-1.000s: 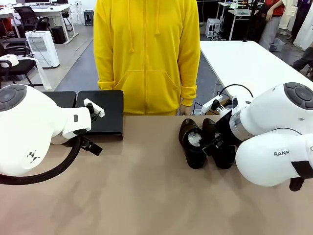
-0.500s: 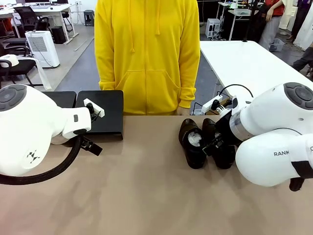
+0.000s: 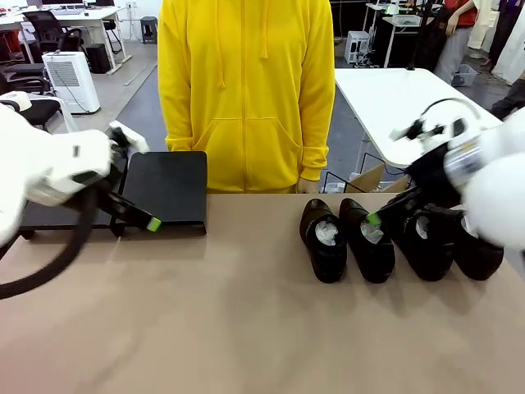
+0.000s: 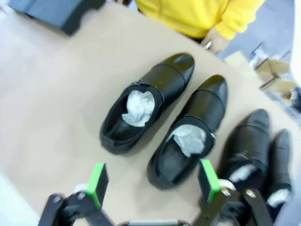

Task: Organize the shoes by placing them on the stand.
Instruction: Pick up one Shoe and place it in the middle of the table.

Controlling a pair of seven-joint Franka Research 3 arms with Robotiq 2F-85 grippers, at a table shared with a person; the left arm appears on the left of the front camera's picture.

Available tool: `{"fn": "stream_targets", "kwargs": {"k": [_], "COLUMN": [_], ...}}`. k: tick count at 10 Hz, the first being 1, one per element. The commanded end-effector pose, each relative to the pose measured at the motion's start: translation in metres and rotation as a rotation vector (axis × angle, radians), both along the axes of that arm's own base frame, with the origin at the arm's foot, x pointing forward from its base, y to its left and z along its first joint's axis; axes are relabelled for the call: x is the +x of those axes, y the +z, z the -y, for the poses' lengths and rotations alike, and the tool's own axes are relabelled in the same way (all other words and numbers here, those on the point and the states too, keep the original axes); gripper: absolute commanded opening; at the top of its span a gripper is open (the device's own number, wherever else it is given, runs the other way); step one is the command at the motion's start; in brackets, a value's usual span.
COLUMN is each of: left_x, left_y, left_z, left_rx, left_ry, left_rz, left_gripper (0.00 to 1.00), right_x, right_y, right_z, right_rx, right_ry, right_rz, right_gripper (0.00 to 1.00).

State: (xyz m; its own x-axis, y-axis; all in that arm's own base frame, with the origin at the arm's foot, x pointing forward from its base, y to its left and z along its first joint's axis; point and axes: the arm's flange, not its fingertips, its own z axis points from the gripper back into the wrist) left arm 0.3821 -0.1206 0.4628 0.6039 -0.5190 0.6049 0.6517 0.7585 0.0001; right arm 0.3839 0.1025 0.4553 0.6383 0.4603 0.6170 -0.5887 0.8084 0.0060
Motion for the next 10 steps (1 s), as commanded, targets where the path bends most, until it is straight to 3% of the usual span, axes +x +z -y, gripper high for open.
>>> {"fn": "stream_targets", "kwargs": {"k": [1,4,7,9,10], "left_x": [0.006,0.005,0.001,0.008,-0.002], "left_y": [0.03,0.056,0.064,0.061,0.065], "left_z": [-0.05,-0.094,-0.102,-0.098,-0.105], "left_rx": [-0.089,-0.231,-0.259,-0.262,-0.256], "left_ry": [-0.055,-0.068,-0.088,-0.054,-0.058], "left_rz": [-0.068,-0.074,-0.072,-0.091,-0.076], "left_gripper": [1.0,1.0,1.0,1.0,1.0], "right_x": [-0.02,-0.044,-0.062,-0.062,-0.036], "right_y": [0.01,0.017,0.017,0.019,0.042], "right_z": [0.056,0.119,0.145,0.145,0.156], "right_rx": [0.101,0.271,0.322,0.378,0.315], "right_ry": [0.048,0.077,0.066,0.05,0.039], "right_rz": [-0.018,0.01,0.048,0.114,0.038], "right_gripper": [1.0,1.0,1.0,1.0,1.0]}}
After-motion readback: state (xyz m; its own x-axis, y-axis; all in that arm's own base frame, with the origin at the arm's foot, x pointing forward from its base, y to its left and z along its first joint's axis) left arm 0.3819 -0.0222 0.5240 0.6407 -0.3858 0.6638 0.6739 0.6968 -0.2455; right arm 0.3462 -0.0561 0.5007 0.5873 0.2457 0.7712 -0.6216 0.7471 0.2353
